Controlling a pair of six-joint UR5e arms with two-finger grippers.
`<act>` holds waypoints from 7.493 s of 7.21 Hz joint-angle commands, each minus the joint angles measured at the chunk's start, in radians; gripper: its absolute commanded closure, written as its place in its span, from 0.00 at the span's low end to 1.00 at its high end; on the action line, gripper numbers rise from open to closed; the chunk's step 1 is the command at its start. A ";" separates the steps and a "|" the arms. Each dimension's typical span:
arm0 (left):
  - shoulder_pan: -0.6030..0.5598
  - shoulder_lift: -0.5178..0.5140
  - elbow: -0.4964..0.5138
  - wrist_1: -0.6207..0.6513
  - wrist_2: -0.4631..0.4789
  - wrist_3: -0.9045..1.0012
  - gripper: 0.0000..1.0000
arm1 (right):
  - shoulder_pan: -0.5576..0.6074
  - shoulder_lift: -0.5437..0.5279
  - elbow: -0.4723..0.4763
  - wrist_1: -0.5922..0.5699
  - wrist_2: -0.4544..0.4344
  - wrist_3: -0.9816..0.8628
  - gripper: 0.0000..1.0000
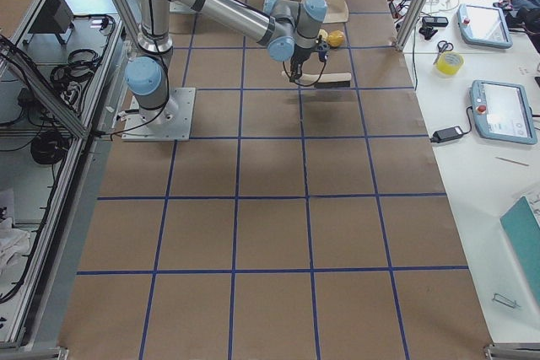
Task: Sweep and dump trash into bin
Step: 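Carry the brush with the right gripper toward the trash beside the dustpan, then sweep the sponge and peel into the dustpan with the right-held brush, then sweep the potato into the dustpan with the right-held brush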
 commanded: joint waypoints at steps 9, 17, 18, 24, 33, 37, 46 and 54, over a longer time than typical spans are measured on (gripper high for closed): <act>-0.009 0.001 0.003 0.000 -0.002 -0.005 0.86 | 0.293 0.102 -0.116 -0.017 0.066 0.445 1.00; -0.009 0.002 0.000 0.000 -0.002 -0.008 0.86 | 0.384 0.174 -0.167 -0.040 0.115 0.543 1.00; -0.009 0.002 0.000 0.000 -0.002 -0.008 0.90 | 0.389 0.192 -0.205 -0.037 0.115 0.545 1.00; -0.009 0.002 0.000 0.000 -0.002 -0.011 0.91 | 0.533 0.324 -0.396 -0.038 0.125 0.643 1.00; -0.018 0.002 0.000 0.000 -0.022 -0.016 0.91 | 0.668 0.372 -0.586 0.041 0.158 0.832 1.00; -0.018 0.002 0.010 -0.001 -0.007 -0.015 0.91 | 0.547 0.285 -0.555 0.204 0.100 0.745 1.00; -0.018 0.001 0.006 -0.001 -0.009 -0.015 0.91 | 0.393 0.432 -0.649 0.144 0.014 0.384 1.00; -0.018 0.001 0.004 -0.001 -0.015 -0.015 0.91 | 0.494 0.489 -0.701 0.140 0.031 0.454 1.00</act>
